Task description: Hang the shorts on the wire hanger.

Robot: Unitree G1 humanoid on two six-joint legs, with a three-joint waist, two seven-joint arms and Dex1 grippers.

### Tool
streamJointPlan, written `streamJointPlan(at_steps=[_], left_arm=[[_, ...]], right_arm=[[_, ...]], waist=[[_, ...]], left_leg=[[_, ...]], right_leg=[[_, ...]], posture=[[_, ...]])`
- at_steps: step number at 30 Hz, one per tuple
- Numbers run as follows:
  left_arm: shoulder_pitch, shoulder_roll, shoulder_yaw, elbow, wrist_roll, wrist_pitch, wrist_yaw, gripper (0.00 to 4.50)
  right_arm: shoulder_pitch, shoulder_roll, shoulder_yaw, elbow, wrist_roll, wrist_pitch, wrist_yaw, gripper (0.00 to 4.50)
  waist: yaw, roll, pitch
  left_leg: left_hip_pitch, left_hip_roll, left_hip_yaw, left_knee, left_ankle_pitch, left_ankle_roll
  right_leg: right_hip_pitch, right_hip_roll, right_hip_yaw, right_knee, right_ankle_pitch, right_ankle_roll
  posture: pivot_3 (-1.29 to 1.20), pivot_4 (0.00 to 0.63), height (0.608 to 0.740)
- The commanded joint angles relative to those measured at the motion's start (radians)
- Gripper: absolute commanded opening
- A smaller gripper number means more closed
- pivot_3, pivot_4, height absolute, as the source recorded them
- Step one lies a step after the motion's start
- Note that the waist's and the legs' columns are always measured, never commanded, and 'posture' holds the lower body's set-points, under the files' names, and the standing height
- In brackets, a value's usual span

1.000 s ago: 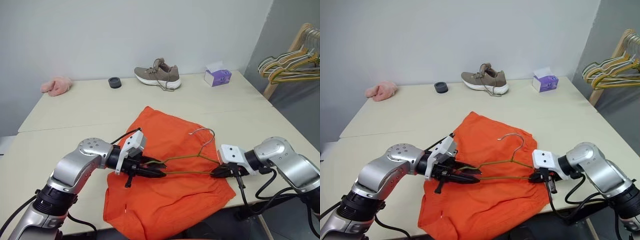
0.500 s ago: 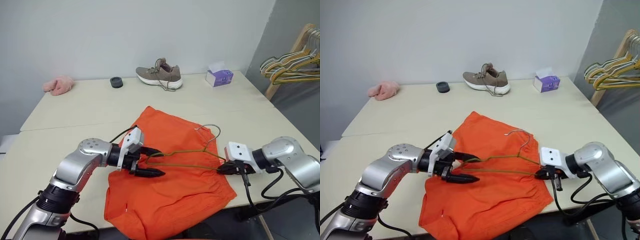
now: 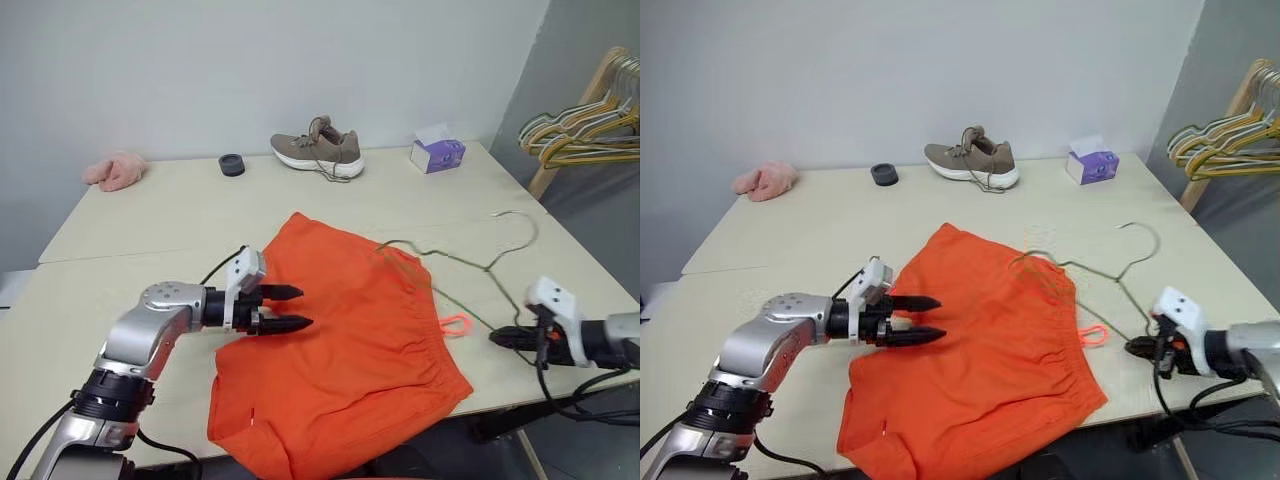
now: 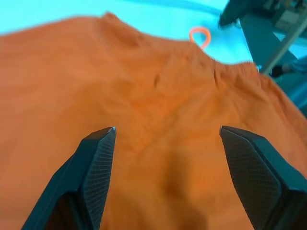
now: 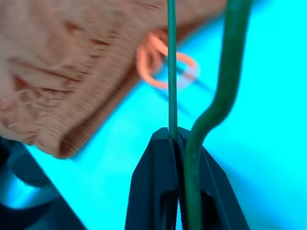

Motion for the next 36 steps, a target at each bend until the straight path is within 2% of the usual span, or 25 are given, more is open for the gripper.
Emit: streamJointPlan(at_steps=[1, 8, 15, 28, 36], left_arm=[[-0.005, -0.004, -0.013, -0.048, 0.01, -0.032, -0.018, 3.66], [-0.01, -0.003, -0.042, -0.044, 0.04, -0.063, -0.048, 3.66], [-0.011, -0.008, -0.052, -0.036, 0.058, -0.087, -0.065, 3.66], [-0.007, -0.019, -0.059, -0.011, 0.083, -0.125, -0.066, 3.66], [-0.003, -0.022, -0.062, -0.003, 0.091, -0.143, -0.069, 3.66]], right_arm=[[0.06, 0.01, -0.104, -0.029, 0.057, 0.083, -0.031, 0.0], [0.239, -0.013, -0.207, -0.08, 0.133, 0.24, -0.029, 0.0], [0.336, -0.044, -0.229, -0.138, 0.187, 0.296, 0.001, 0.0], [0.438, -0.101, -0.273, -0.199, 0.212, 0.255, 0.078, 0.0], [0.502, -0.092, -0.329, -0.158, 0.2, 0.247, 0.082, 0.0]], waist=[[0.0, 0.0, 0.0], [-0.006, 0.0, 0.0], [-0.026, 0.0, 0.0], [-0.028, -0.004, 0.002], [-0.029, -0.007, 0.004]], left_leg=[[0.0, 0.0, 0.0, 0.0, 0.0, 0.0], [0.0, 0.0, 0.002, 0.0, 0.0, 0.0], [0.001, 0.0, 0.003, 0.0, 0.0, 0.0], [0.0, 0.0, 0.003, -0.001, 0.0, 0.0], [-0.001, 0.0, 0.003, -0.001, -0.001, 0.001]], right_leg=[[0.0, 0.0, 0.0, 0.0, 0.0, 0.0], [0.0, 0.003, 0.001, 0.0, -0.001, 0.001], [0.0, 0.004, 0.002, -0.001, -0.003, 0.004], [0.0, 0.004, 0.002, -0.001, -0.003, 0.005], [0.0, 0.004, 0.002, -0.002, -0.003, 0.005]], posture=[[-0.31, 0.024, 0.74], [-0.32, 0.028, 0.74], [-0.31, 0.026, 0.74], [-0.32, 0.026, 0.74], [-0.33, 0.03, 0.74]])
